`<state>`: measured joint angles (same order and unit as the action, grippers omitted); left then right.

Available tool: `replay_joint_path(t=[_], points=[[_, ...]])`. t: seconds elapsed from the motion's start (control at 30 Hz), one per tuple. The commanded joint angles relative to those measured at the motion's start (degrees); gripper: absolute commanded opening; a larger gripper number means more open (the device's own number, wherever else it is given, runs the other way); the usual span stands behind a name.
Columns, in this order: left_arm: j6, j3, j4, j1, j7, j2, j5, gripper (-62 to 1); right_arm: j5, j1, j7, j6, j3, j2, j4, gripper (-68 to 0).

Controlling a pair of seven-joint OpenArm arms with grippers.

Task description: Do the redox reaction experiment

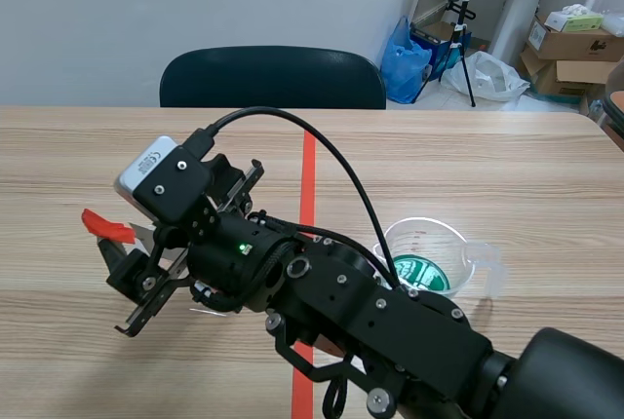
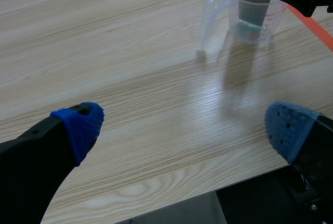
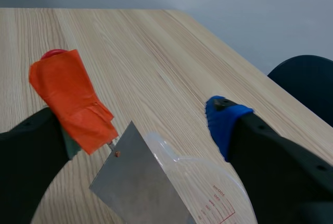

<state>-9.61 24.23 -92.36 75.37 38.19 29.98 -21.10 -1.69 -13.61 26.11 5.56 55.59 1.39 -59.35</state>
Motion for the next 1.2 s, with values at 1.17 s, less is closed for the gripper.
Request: replay_joint_path(t=[1.17], points=[[-0.2,-0.4,-1.0,0.1,1.0,-0.4,-0.5,1.4,-0.4,2.5,5.3,-7.8,-0.2,4.2,-3.9,-39.3]])
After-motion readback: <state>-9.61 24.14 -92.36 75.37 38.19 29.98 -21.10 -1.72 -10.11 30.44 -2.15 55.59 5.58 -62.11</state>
